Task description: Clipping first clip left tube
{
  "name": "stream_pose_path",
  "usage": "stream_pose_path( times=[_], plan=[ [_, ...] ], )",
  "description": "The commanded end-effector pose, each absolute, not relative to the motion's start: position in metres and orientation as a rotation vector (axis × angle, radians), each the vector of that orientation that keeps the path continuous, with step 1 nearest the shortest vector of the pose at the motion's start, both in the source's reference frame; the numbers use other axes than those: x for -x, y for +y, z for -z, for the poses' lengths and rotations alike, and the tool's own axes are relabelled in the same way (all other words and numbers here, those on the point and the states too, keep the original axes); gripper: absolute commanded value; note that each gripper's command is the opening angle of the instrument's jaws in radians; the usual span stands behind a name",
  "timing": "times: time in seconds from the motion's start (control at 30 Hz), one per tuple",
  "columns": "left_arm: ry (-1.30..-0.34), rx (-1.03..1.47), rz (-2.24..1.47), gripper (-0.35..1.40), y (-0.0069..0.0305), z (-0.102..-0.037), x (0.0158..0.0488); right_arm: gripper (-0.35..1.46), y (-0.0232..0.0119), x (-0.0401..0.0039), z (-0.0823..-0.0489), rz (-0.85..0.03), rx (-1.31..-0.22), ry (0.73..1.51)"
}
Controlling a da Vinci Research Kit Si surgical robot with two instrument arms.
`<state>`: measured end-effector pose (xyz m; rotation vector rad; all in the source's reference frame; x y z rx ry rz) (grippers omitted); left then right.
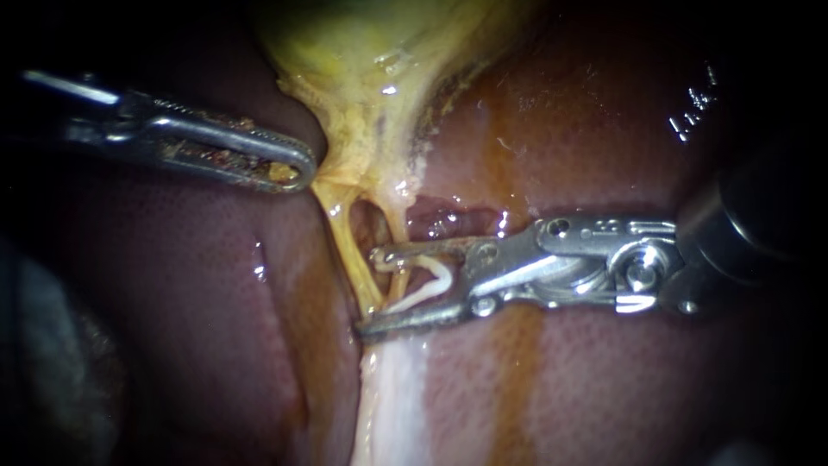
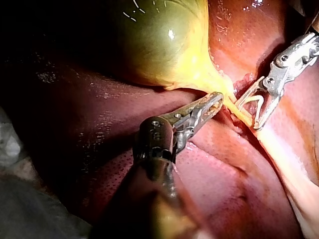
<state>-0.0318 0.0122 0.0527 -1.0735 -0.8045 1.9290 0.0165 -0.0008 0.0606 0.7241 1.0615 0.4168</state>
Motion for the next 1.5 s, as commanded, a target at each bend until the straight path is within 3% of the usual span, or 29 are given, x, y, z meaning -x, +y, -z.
stream_pose_path(
  times=[0.03,0.67,1.2,1.5],
  plan=[
    [-0.804,1.073,-1.929,-0.35,0.0122,-0.0528,0.0318,0.46,-0.0008,-0.0168,-0.0606,-0.419,-0.725,1.068],
    [-0.804,1.073,-1.929,-0.35,0.0122,-0.0528,0.0318,0.46,-0.0021,-0.0204,-0.0608,-0.382,-0.742,1.082],
    [-0.805,1.074,-1.930,-0.35,0.0123,-0.0530,0.0318,0.45,-0.0048,-0.0221,-0.0558,-0.323,-0.812,1.133],
    [-0.805,1.074,-1.931,-0.35,0.0124,-0.0532,0.0317,0.43,-0.0047,-0.0224,-0.0553,-0.325,-0.816,1.139]
  ],
)
